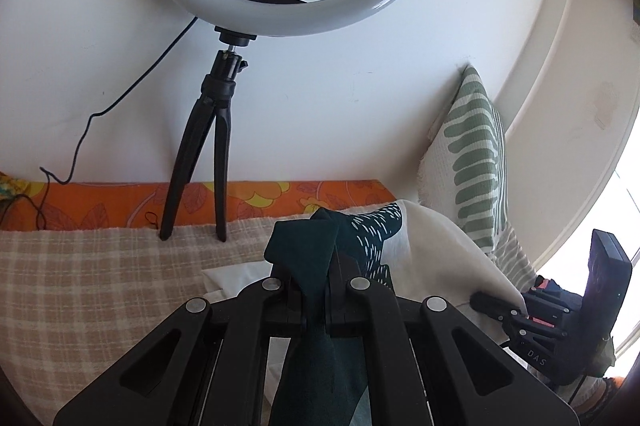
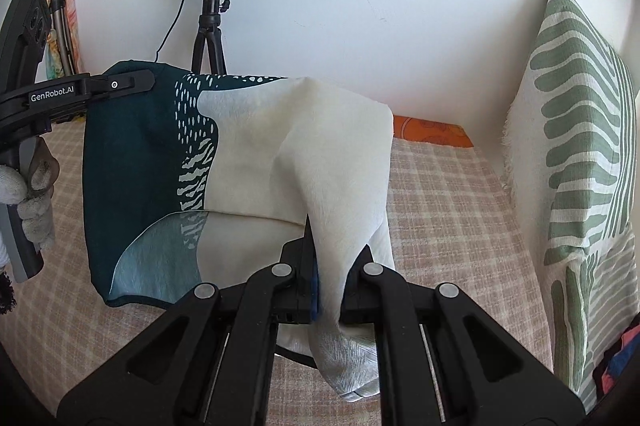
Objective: Fold small clothes
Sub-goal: 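Lift the folded shirt with both tools and carry it toward the pillow, then lower the folded shirt onto the bed and open both tools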
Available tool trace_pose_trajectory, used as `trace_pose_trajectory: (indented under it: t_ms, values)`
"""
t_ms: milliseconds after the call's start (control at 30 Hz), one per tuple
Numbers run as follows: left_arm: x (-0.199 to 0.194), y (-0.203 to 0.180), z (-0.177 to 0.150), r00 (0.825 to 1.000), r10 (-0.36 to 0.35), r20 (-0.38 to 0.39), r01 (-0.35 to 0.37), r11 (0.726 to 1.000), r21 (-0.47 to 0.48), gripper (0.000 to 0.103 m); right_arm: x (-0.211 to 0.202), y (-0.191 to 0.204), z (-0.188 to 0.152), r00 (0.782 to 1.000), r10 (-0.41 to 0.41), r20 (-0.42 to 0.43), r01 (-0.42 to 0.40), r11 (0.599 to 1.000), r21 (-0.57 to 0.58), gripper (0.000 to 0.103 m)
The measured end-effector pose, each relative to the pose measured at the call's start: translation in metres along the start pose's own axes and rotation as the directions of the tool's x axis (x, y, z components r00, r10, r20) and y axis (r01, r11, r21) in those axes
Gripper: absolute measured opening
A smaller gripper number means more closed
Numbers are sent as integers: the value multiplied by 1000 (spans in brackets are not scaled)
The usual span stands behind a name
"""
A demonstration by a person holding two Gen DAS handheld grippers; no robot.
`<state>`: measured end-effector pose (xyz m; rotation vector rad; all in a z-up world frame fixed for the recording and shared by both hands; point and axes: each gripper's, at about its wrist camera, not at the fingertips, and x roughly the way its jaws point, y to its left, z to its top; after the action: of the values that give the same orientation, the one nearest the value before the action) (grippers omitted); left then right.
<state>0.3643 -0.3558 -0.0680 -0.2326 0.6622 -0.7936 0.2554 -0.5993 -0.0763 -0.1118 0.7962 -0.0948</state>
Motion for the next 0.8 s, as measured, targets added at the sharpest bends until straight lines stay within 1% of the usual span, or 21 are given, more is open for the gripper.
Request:
trace_pose_trajectory:
  t_ms: [200, 367, 533, 667, 700, 733, 800]
  values:
    - [25, 5, -4, 997, 69, -25, -68, 997, 24, 3, 34, -7, -1, 1000, 1, -26, -1, 1000, 2, 7]
    - [34, -6, -8, 991, 132, -28, -129, 986, 109, 3, 52, -14, -8, 998, 12, -61, -10, 999, 31, 7]
    - [37, -14, -6, 987, 157, -21, -152, 978, 144, 4, 59, -20, -12, 996, 18, -89, -13, 998, 57, 7]
    - [36, -19, -5, 985, 174, -11, -169, 971, 169, 6, 60, -25, -14, 994, 18, -109, -11, 998, 68, 7]
    - [35, -19, -4, 984, 176, -10, -172, 970, 171, 8, 60, -27, -15, 993, 13, -116, -4, 997, 74, 7]
    - [34, -19, -4, 983, 183, -9, -179, 969, 170, 8, 60, -28, -15, 992, 10, -124, 1, 997, 82, 10]
    - [29, -18, -3, 984, 180, -10, -176, 972, 156, 9, 57, -34, -17, 992, -9, -128, 22, 994, 105, 26]
